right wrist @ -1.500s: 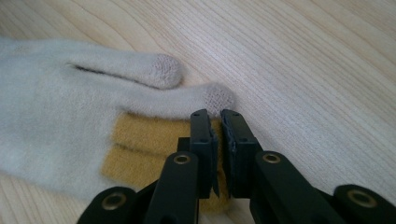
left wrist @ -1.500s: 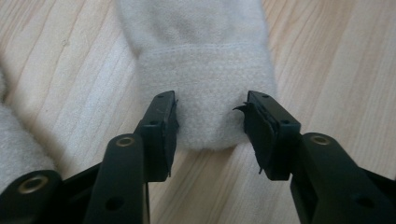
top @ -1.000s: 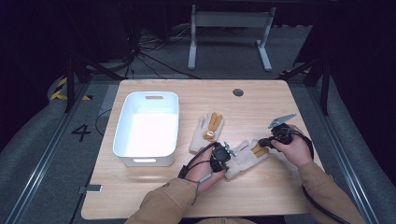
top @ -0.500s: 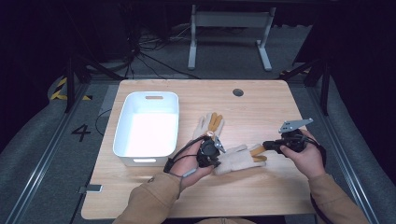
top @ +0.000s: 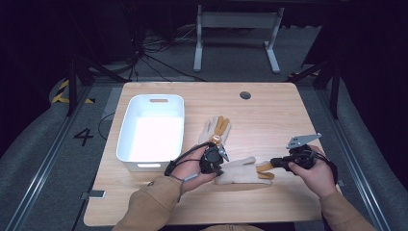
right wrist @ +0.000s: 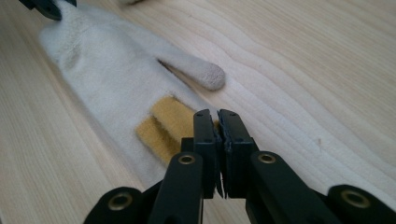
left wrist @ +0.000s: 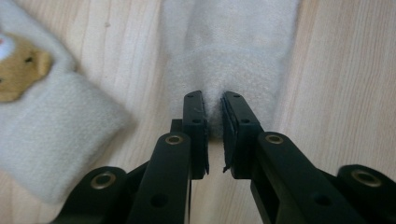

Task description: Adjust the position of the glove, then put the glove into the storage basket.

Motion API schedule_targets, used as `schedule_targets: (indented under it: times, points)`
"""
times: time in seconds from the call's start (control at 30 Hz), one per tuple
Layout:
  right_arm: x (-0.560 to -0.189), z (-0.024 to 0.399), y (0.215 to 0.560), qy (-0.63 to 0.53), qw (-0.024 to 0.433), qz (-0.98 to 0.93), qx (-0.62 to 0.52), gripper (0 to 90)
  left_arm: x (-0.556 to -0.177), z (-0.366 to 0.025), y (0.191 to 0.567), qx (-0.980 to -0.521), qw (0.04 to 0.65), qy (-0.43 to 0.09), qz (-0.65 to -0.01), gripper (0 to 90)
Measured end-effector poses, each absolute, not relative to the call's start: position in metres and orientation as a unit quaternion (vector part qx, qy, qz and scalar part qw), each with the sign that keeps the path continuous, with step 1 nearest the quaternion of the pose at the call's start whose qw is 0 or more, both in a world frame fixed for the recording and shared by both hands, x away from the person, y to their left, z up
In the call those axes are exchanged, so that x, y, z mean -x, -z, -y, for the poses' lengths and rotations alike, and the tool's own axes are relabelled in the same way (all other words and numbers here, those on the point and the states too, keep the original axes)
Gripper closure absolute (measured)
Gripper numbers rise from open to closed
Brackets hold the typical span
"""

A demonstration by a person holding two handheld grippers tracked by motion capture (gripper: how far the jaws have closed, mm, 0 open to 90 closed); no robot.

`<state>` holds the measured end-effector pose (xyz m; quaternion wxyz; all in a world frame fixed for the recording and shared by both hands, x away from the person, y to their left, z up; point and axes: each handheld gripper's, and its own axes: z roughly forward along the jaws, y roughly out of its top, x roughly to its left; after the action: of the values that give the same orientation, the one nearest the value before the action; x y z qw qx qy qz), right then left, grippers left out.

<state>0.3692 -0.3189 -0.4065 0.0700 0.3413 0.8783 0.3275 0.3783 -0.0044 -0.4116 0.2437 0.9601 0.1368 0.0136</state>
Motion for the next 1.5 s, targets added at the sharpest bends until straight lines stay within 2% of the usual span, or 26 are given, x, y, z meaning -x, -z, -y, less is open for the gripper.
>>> schedule_targets:
  times: [0.03, 0.1, 0.17, 0.43, 0.57, 0.77, 0.87, 1.5]
  points:
    - [-0.369, 0.319, 0.408, -0.326, 0.067, -0.878, -0.345, 83.8, -0.379, 0.004, 0.411, -0.959, 0.246, -0.006, -0.141, 72.3]
    - [-0.369, 0.319, 0.408, -0.326, 0.066, -0.876, -0.348, 81.9, -0.379, 0.003, 0.41, -0.957, 0.252, 0.001, -0.146, 69.6]
    - [-0.37, 0.321, 0.408, -0.333, 0.063, -0.872, -0.354, 72.2, -0.38, 0.0, 0.407, -0.952, 0.263, 0.015, -0.158, 60.1]
    - [-0.372, 0.333, 0.405, -0.346, 0.074, -0.86, -0.367, 69.3, -0.386, -0.009, 0.395, -0.935, 0.292, -0.007, -0.203, 55.5]
    - [-0.372, 0.339, 0.407, -0.347, 0.074, -0.857, -0.375, 68.7, -0.395, -0.013, 0.39, -0.921, 0.307, -0.014, -0.239, 55.0]
    - [-0.372, 0.344, 0.409, -0.349, 0.076, -0.853, -0.38, 67.2, -0.403, -0.015, 0.386, -0.91, 0.331, -0.028, -0.248, 56.0]
    - [-0.372, 0.347, 0.409, -0.348, 0.08, -0.852, -0.384, 67.0, -0.409, -0.017, 0.386, -0.895, 0.345, -0.036, -0.28, 55.9]
    - [-0.377, 0.351, 0.413, -0.352, 0.079, -0.851, -0.383, 62.5, -0.444, -0.021, 0.399, -0.872, 0.316, -0.061, -0.37, 45.7]
